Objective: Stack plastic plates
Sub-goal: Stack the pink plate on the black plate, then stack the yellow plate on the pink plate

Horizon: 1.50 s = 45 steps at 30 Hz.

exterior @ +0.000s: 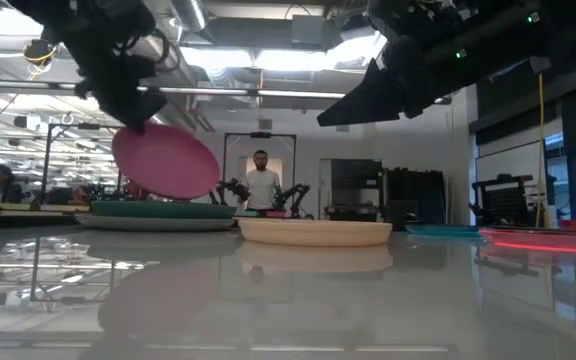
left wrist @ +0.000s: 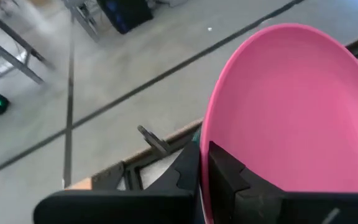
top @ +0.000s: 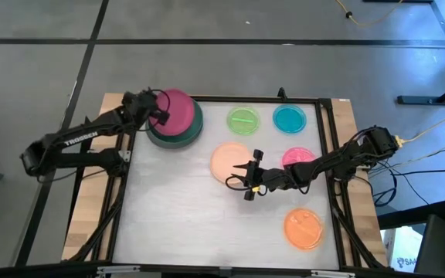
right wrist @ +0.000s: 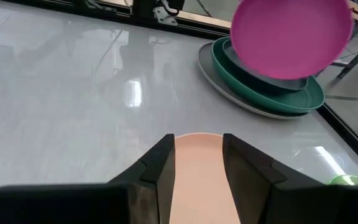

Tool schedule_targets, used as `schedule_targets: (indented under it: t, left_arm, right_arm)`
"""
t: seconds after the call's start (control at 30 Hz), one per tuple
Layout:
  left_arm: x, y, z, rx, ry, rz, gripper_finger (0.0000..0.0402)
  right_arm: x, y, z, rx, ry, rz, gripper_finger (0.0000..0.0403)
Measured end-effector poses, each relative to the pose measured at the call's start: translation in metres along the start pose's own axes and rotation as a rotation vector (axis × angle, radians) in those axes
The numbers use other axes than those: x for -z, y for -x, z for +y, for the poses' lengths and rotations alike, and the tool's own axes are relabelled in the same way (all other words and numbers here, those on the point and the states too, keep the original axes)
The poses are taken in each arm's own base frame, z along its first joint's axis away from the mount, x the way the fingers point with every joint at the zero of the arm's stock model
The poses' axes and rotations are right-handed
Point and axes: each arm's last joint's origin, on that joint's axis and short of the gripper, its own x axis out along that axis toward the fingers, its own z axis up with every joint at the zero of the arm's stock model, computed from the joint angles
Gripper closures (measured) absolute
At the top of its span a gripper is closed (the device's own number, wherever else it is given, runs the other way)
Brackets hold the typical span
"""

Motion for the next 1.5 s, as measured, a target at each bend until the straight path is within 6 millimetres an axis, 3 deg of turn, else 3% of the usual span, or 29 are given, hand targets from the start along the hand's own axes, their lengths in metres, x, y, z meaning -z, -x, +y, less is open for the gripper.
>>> schedule_targets:
  t: [0.2, 0.37, 0.63, 0.83, 0.97, 1.2, 1.5]
  left_arm:
    - [0.024, -0.019, 0.003, -0.041, 0.026, 0.041, 0.0392]
    - [0.032, -0.026, -0.001, 0.072, 0.035, 0.031, 0.0373]
    - [0.031, -0.024, 0.004, 0.056, -0.045, 0.052, 0.028]
    - [0.013, -0.008, -0.002, 0.142, -0.061, 0.01, 0.0246]
    - [0.003, 0.007, -0.018, 0.369, -0.073, -0.047, 0.0243]
    - [0.008, 0.036, -0.058, 0.846, -0.07, -0.089, 0.0253]
    - [0.026, 0.062, -0.115, 1.086, -0.197, -0.098, 0.0257]
  right_arm:
    - [0.0, 0.0, 0.0, -0.001, 0.0, 0.0, 0.0276]
    - [0.0, 0.0, 0.0, -0.001, 0.0, -0.001, 0.0276]
    - [0.0, 0.0, 0.001, -0.046, 0.001, -0.003, 0.0276]
    - [0.0, 0.0, 0.003, -0.106, 0.0, -0.006, 0.0276]
    - [0.0, 0.0, 0.003, -0.106, 0.0, -0.006, 0.0276]
    - [0.0, 0.0, 0.003, -0.106, 0.011, -0.006, 0.0276]
    - [-0.001, 0.0, 0.003, -0.106, 0.01, -0.009, 0.0276]
